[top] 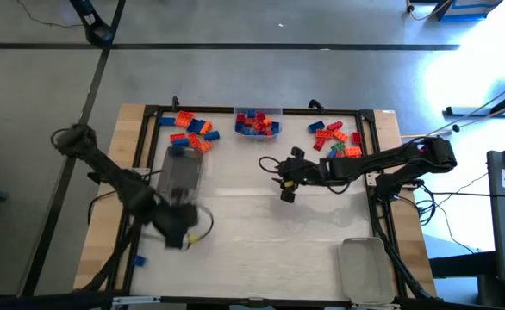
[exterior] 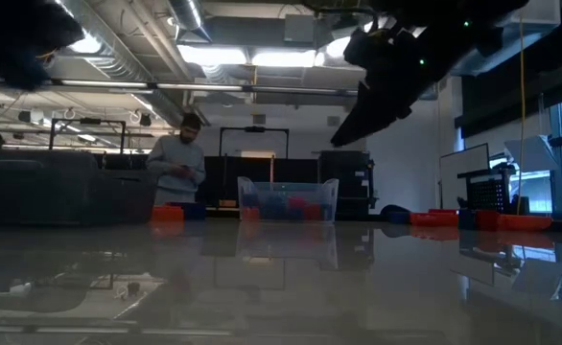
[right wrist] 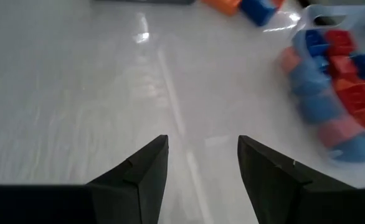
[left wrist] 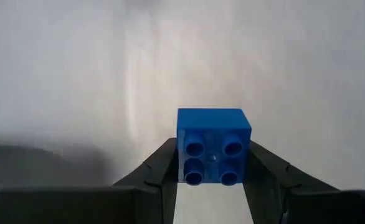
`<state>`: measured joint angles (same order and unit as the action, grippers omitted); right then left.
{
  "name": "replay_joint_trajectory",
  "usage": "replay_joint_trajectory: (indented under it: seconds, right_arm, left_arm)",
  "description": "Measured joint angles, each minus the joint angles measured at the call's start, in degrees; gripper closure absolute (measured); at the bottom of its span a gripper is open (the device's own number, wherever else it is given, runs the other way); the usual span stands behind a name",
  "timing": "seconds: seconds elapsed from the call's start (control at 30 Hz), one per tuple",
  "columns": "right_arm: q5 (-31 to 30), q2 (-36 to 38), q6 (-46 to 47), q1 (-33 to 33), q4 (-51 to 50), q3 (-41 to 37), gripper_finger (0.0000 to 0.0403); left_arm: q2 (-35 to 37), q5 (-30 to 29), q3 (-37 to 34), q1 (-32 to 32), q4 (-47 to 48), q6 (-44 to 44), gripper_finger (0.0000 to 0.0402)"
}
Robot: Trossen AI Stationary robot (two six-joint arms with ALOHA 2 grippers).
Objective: Sort blocks by size
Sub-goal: Put the blue 4 stud game piece into the transparent bin
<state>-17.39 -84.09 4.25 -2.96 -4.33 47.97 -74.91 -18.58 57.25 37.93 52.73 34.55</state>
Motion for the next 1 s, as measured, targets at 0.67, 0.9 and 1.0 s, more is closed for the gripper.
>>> replay_joint_trajectory:
  seconds: [0.67,0.9,1.0]
  right_arm:
    - [-6.57,0.41,5.9,5.8,0.47,0.0,0.021]
    - [-7.76,-0.82,3.15,7.24,1.8,-0.02,0.021]
    - [-7.48,-1.06,3.03,7.13,1.86,-0.02,0.021]
  left_arm:
    - [-2.45,-1.29,-7.13,-51.12,-47.53,-41.32,0.0277]
    - [-17.3,2.12,-5.8,-60.69,-66.76,-45.39,0.0276]
    - [-22.05,2.52,-3.88,-63.05,-68.15,-45.77,0.0275]
